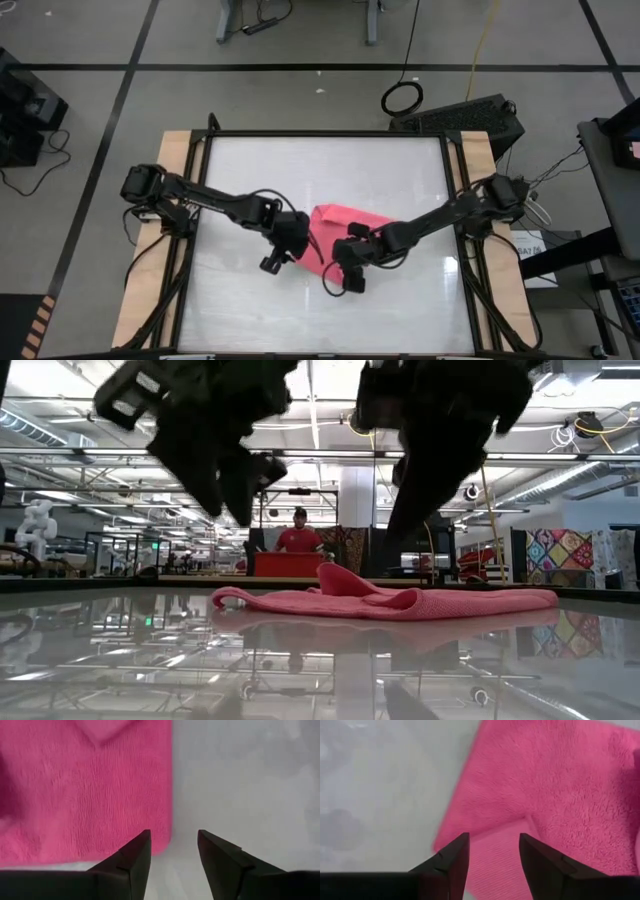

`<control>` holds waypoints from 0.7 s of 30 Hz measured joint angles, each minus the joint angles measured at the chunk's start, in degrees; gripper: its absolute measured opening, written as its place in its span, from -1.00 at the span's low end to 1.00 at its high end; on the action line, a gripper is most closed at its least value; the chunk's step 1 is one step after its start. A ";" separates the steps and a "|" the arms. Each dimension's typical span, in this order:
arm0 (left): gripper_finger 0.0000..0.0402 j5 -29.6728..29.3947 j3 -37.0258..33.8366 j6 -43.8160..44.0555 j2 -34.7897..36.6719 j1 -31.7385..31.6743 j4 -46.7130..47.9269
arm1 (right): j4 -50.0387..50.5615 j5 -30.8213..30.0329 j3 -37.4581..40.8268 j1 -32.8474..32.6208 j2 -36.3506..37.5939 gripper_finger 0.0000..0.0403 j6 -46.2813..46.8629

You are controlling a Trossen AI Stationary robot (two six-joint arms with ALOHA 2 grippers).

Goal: Roll towel
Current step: Roll the pink microfiber cloth

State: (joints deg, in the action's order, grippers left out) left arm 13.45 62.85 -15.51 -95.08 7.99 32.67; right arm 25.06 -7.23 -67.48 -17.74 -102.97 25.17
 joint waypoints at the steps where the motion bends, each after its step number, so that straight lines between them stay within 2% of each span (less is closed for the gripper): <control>1: -0.17 -0.56 -1.15 -0.01 0.00 0.35 -1.84 | -0.42 -0.16 0.00 0.32 -0.79 -0.21 -0.32; 5: -0.17 -1.34 -5.21 -0.54 0.04 1.43 -9.52 | -1.50 -0.22 0.00 1.69 -3.02 -0.26 -0.88; 7: -0.17 -3.24 -6.91 -1.25 0.00 1.94 -11.01 | -2.34 -0.19 0.01 2.36 -3.44 -0.28 -1.14; 13: -0.17 -3.63 -10.80 -1.51 -0.89 2.06 -14.36 | -2.68 -0.14 0.00 4.03 -3.93 -0.30 -2.81; 21: -0.17 -5.98 -11.65 0.08 -4.97 1.84 -17.86 | -2.10 5.95 0.00 5.43 -6.86 -0.30 -3.33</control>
State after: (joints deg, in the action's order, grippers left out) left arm 7.46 51.20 -15.43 -100.06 9.82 14.81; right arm 22.96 -1.28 -67.48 -12.32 -109.82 21.84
